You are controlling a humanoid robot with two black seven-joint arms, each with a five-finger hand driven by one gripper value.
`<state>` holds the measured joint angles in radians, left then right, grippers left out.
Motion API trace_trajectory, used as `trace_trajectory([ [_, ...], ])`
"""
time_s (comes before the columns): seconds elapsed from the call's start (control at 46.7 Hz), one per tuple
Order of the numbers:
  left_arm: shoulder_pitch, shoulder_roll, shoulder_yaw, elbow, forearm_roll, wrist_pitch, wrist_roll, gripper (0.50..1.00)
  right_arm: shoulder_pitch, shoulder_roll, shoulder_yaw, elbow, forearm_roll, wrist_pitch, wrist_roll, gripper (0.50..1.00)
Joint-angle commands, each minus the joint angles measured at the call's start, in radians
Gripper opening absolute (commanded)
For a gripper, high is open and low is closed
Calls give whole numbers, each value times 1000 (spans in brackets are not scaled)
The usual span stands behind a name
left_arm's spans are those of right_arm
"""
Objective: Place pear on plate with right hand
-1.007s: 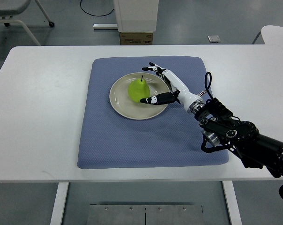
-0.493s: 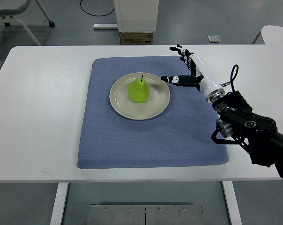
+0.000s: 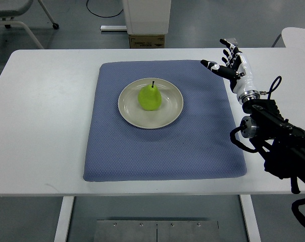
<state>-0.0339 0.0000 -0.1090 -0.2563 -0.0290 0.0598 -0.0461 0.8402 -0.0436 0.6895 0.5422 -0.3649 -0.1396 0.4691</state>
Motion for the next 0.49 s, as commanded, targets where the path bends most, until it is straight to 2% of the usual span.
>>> trace_trajectory([
  [0.0, 0, 0, 0, 0, 1, 0, 0, 1000, -12, 7, 54, 2, 0, 0, -35, 1000],
  [0.107, 0, 0, 0, 0, 0, 0, 0, 1000, -27, 16, 114, 12, -2, 0, -58, 1000],
  [0.471, 0, 0, 0, 0, 1, 0, 0, 1000, -30, 44, 199, 9, 0, -3, -47, 1000],
])
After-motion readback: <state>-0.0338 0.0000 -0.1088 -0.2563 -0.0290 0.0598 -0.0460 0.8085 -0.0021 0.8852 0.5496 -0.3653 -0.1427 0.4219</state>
